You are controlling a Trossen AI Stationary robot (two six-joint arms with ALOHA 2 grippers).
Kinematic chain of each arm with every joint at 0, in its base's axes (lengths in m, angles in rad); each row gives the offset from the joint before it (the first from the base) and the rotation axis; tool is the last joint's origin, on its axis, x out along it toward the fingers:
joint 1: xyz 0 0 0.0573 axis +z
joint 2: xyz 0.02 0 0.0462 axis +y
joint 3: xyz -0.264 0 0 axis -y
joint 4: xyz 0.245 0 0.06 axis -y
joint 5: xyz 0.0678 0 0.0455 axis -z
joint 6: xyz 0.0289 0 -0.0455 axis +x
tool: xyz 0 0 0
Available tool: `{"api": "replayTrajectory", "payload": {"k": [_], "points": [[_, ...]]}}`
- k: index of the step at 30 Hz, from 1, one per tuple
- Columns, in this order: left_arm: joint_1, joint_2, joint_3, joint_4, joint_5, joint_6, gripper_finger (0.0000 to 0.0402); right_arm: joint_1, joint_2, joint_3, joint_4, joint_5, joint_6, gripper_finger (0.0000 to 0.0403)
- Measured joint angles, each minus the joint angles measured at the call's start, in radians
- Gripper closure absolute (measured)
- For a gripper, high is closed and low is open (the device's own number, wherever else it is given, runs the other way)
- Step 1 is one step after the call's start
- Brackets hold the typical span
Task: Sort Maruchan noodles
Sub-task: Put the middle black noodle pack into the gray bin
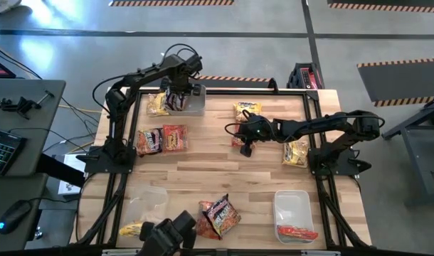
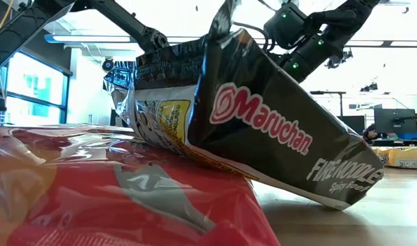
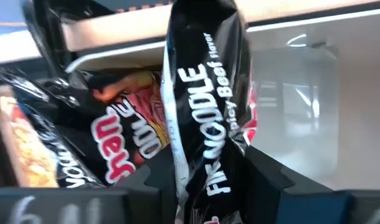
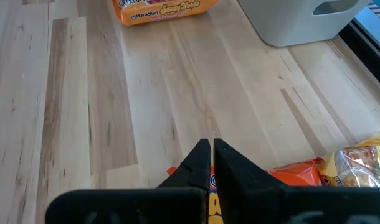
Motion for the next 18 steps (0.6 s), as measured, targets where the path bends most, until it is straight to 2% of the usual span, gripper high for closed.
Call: {"api": "replayTrajectory", "payload": {"k": [8, 18], "points": [[-0.01, -0.003, 0.0, -0.012, -0.04, 0.092, 0.0225, 0.0, 0.0, 0.0, 0.0, 0.0, 0.0, 0.0403], [-0.011, -0.011, 0.033, -0.073, -0.131, 0.207, 0.0214, 0.0, 0.0, 0.0, 0.0, 0.0, -0.009, 0.0403]]}}
